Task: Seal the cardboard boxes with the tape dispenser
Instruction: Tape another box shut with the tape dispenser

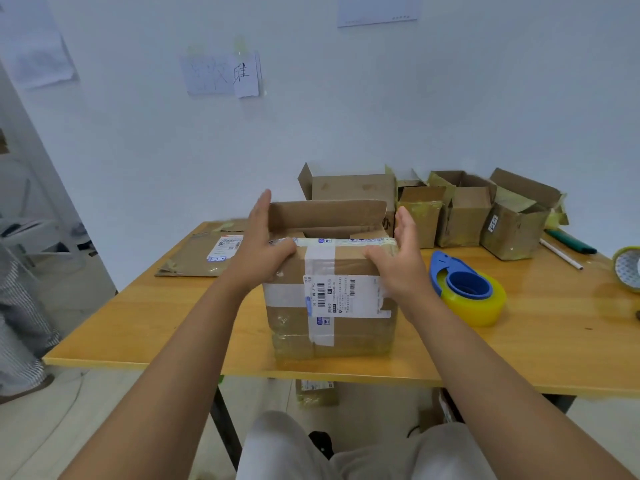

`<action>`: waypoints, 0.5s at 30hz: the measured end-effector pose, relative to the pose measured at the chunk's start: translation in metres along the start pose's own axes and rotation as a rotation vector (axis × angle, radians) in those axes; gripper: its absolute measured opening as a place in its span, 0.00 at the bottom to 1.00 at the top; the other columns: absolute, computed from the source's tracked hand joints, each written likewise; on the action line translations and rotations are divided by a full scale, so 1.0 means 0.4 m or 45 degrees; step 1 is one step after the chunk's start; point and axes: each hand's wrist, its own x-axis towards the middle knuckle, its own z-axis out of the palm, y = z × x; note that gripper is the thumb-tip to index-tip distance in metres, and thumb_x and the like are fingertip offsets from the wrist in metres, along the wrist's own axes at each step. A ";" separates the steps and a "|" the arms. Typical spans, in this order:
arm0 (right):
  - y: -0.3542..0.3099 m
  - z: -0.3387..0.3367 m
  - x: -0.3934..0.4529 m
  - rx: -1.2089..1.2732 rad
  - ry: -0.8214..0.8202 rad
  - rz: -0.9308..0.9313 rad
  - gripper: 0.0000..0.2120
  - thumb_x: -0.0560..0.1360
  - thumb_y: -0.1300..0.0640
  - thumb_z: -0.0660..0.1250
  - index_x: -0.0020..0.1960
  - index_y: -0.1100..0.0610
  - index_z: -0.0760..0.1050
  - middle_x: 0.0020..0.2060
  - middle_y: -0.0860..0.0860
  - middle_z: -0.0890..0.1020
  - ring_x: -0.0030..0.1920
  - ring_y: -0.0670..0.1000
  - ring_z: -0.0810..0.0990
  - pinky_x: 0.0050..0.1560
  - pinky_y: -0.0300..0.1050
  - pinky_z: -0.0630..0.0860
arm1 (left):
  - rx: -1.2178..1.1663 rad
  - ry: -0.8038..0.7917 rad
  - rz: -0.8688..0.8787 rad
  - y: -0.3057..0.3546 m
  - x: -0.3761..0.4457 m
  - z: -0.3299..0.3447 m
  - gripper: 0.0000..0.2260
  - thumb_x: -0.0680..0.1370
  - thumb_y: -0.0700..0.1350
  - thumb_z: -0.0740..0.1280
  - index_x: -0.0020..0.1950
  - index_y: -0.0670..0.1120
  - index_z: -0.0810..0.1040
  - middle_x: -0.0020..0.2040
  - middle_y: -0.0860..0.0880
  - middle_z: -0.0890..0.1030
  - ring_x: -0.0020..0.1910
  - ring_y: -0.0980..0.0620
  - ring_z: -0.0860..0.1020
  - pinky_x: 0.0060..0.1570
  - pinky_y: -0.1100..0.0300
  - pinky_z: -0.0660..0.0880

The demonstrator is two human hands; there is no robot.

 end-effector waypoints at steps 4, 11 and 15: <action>-0.043 -0.018 0.021 -0.243 -0.107 -0.143 0.43 0.76 0.57 0.69 0.80 0.39 0.46 0.77 0.39 0.58 0.68 0.35 0.64 0.60 0.36 0.70 | 0.108 0.067 0.061 0.001 -0.004 0.007 0.26 0.75 0.49 0.64 0.72 0.61 0.64 0.62 0.62 0.63 0.60 0.66 0.67 0.53 0.65 0.68; -0.022 -0.022 0.019 -0.509 -0.195 -0.375 0.13 0.81 0.55 0.64 0.64 0.52 0.79 0.59 0.38 0.76 0.58 0.25 0.69 0.54 0.20 0.64 | 0.292 0.178 0.163 -0.025 -0.039 0.018 0.13 0.78 0.61 0.63 0.57 0.56 0.78 0.58 0.58 0.74 0.55 0.66 0.72 0.48 0.67 0.70; -0.025 -0.037 0.024 -0.668 -0.243 -0.394 0.19 0.80 0.46 0.66 0.68 0.53 0.76 0.68 0.45 0.76 0.69 0.37 0.68 0.69 0.42 0.68 | 0.458 0.038 0.158 -0.012 -0.052 0.025 0.36 0.68 0.75 0.62 0.68 0.54 0.70 0.61 0.61 0.72 0.59 0.57 0.71 0.53 0.55 0.71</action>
